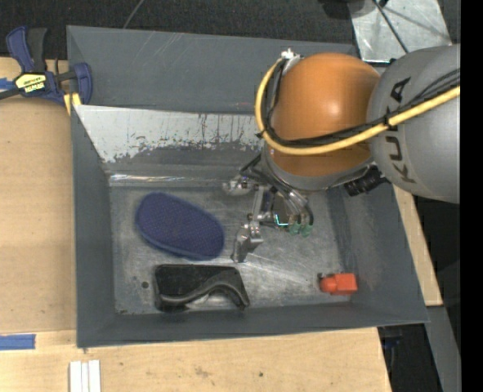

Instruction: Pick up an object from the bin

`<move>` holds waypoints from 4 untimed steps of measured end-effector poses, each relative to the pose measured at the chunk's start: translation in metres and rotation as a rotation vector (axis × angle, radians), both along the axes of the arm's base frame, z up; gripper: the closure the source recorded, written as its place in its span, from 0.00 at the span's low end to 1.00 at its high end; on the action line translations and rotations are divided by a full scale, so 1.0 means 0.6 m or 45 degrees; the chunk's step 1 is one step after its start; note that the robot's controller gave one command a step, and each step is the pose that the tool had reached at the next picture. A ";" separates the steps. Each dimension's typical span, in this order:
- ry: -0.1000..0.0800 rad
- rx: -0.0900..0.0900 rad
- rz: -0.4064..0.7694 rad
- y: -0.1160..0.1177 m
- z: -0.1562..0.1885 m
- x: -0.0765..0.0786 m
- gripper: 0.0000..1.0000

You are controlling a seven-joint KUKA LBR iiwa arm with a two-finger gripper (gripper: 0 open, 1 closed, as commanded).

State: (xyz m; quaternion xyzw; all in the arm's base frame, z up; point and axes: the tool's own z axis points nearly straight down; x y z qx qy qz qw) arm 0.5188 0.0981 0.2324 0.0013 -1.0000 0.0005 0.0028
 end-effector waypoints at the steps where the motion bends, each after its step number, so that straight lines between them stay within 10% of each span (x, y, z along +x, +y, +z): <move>1: -0.029 0.002 0.217 0.067 -0.242 -0.045 0.00; 2: -0.002 0.002 0.068 0.066 -0.221 -0.024 0.00; 3: -0.007 0.001 0.239 0.058 -0.220 0.077 0.00; 4: 0.046 0.009 0.058 0.052 -0.258 0.162 0.00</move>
Offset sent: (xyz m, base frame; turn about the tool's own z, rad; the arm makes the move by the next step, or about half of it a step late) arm -0.0346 0.0447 -0.1624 -0.1762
